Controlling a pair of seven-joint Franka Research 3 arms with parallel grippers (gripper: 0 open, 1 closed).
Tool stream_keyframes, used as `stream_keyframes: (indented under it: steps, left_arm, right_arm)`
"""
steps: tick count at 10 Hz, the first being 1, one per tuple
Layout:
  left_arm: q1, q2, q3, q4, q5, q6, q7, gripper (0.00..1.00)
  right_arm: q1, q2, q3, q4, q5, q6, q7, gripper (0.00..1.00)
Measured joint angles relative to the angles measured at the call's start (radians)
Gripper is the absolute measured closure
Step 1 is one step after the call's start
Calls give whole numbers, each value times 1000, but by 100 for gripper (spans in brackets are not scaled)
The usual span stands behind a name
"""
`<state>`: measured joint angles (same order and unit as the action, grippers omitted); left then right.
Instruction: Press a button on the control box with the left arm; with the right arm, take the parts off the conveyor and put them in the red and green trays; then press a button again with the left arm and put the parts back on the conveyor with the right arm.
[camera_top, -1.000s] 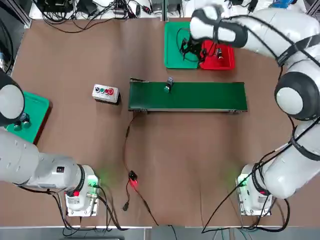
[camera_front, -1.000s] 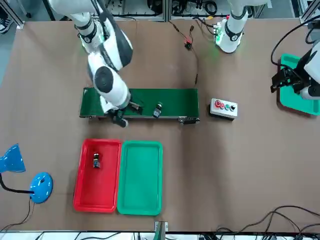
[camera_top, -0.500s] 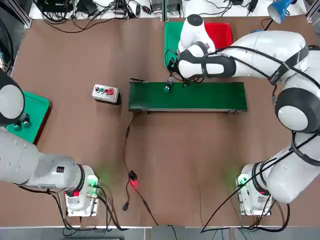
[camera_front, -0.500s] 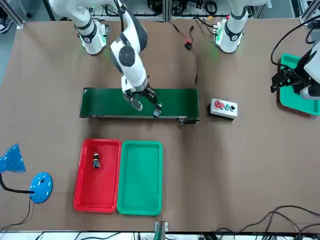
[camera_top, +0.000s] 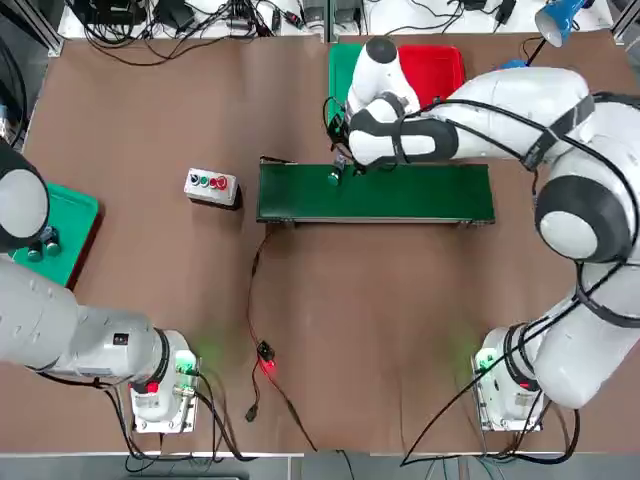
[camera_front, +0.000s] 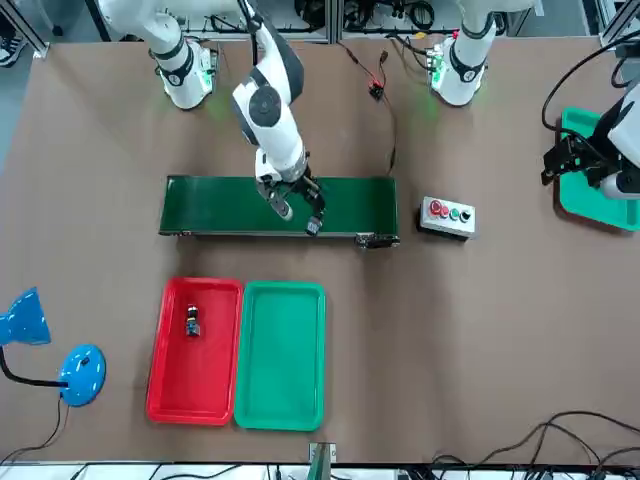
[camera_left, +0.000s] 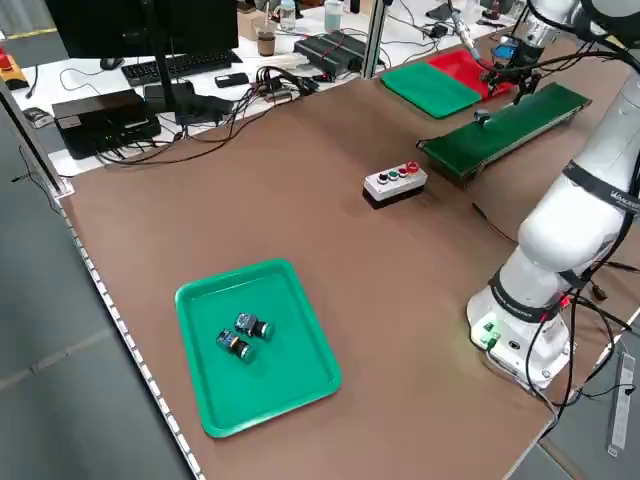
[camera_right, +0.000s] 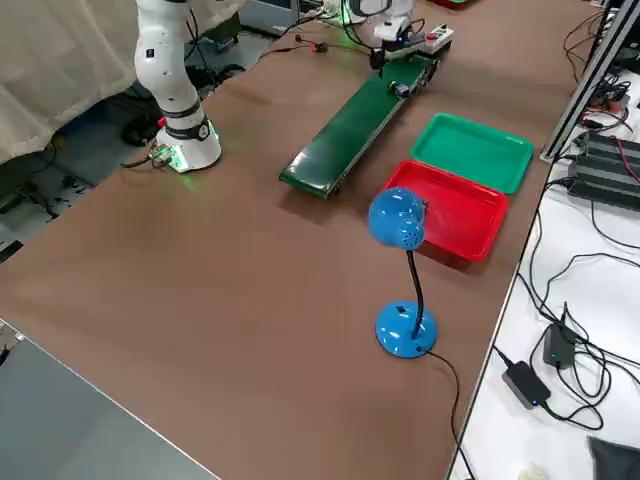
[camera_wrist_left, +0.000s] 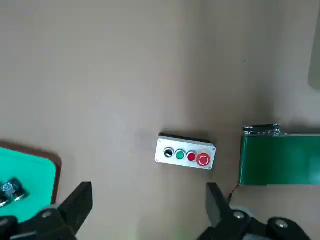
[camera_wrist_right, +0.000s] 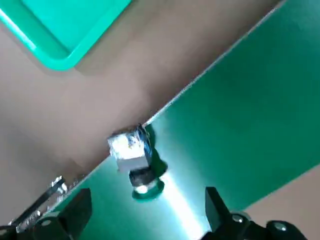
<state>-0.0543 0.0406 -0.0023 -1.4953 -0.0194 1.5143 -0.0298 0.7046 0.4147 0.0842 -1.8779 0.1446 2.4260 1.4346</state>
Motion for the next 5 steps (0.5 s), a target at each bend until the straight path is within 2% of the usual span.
stream_keyframes:
  steps: [2, 5]
  left_arm:
    - [0, 0, 0, 0, 0, 0, 0, 0]
    - [0, 0, 0, 0, 0, 0, 0, 0]
  right_arm:
    - [0, 74, -16, 63, -12, 19, 5, 0]
    - [4, 138, -24, 123, -53, 25, 8, 0]
